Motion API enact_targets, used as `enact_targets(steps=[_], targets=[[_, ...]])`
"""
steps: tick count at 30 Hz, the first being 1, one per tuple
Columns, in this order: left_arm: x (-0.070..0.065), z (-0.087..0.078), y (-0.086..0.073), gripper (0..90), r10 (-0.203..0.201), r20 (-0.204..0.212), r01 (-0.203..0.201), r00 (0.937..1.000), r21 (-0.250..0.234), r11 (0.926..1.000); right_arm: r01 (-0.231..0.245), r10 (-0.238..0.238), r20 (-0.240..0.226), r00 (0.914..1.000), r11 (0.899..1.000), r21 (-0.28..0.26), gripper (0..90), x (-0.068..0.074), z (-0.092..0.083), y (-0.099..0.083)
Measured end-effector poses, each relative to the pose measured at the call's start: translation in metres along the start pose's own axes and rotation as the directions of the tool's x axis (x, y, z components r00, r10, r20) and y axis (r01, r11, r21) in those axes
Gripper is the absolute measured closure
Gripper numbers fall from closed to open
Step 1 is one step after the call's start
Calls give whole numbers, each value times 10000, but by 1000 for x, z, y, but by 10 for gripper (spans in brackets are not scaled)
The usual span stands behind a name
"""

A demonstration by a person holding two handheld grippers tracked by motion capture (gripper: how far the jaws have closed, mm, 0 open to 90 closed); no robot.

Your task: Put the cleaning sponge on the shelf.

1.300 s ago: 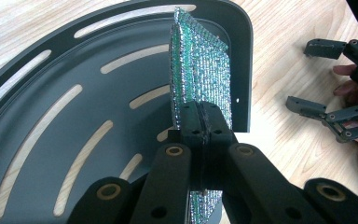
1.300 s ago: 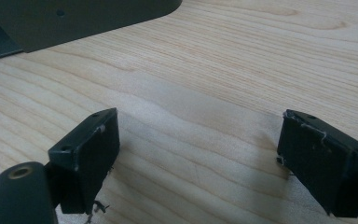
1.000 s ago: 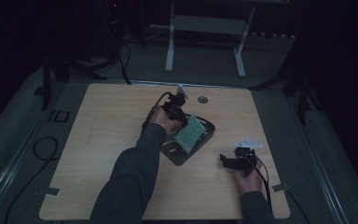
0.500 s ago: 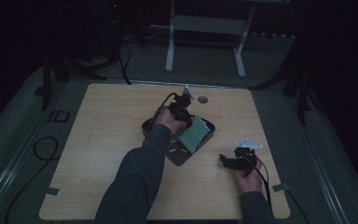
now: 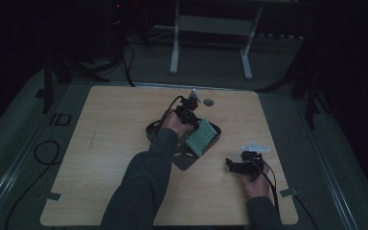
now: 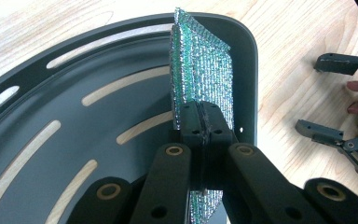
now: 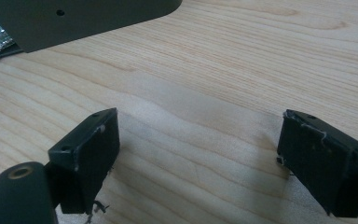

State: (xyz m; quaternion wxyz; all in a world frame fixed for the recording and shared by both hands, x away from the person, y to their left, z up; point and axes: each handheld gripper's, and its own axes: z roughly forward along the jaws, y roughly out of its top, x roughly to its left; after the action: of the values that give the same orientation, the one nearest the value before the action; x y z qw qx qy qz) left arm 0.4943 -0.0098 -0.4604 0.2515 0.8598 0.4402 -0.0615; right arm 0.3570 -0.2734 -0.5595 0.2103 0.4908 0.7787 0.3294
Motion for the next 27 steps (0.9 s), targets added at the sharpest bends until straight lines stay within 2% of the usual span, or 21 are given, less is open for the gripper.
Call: enact_targets(steps=[14, 20, 23, 27], targets=[[0, 7, 4, 899, -56, -54, 55, 10000, -228, 9997, -4, 4, 2, 10000, 10000, -5, 123, 0, 0, 0], [-2, 14, 3, 893, 74, -333, -80, 9994, -169, 9998, -6, 6, 3, 10000, 10000, -5, 123, 0, 0, 0], [-1, 15, 3, 885, 37, -311, -45, 9995, -226, 9997, -2, 2, 7, 10000, 10000, -5, 123, 0, 0, 0], [-1, 17, 2, 820, 119, -398, -124, 9991, -108, 9999, -5, 5, 3, 10000, 10000, -5, 123, 0, 0, 0]])
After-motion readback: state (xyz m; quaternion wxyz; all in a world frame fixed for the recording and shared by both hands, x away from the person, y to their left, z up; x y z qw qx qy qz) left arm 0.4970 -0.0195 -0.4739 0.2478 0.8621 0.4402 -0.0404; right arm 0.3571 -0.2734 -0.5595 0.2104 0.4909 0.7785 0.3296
